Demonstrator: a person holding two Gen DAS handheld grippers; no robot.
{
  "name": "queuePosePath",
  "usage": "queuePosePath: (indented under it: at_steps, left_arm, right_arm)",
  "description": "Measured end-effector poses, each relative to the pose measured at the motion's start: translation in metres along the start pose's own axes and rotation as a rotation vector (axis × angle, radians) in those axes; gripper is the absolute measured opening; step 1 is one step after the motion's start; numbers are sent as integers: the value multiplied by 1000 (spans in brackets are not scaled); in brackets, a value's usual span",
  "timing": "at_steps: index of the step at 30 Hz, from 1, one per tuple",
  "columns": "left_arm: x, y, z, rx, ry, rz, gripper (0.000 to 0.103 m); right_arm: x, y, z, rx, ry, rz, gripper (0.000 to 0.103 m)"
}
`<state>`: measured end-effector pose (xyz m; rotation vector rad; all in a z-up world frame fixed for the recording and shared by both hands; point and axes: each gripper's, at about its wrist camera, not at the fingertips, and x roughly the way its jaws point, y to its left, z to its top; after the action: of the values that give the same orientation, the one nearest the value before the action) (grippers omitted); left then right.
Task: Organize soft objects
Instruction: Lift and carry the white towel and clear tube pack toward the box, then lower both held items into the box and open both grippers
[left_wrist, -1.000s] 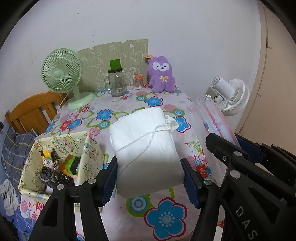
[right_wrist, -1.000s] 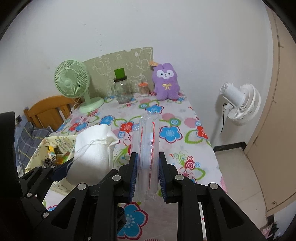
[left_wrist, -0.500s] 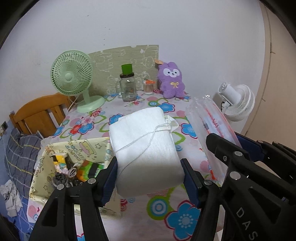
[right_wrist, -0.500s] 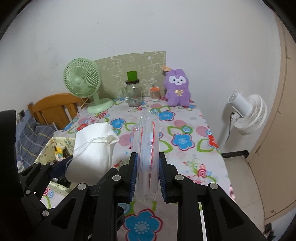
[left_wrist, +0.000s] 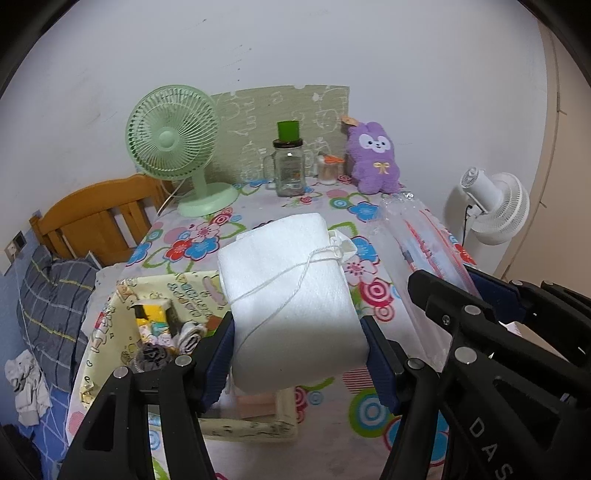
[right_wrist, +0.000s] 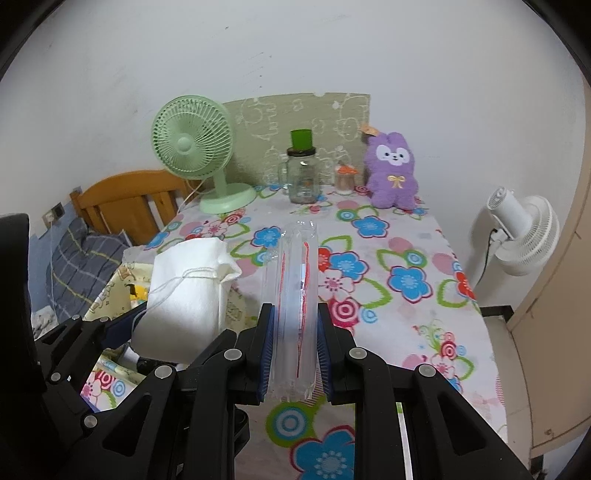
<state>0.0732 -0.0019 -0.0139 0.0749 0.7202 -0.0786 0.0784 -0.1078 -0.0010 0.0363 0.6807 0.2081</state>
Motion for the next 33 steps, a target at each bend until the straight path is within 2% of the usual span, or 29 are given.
queuePosePath:
  at_steps: [25,33]
  left_arm:
    - [31,86,-20,-90,69,85,67]
    - [41,103,-31,-70,89,105,70]
  right_arm:
    - [59,88,2,-117,106,141,25]
    - [76,106,-5,-139,158,181,25]
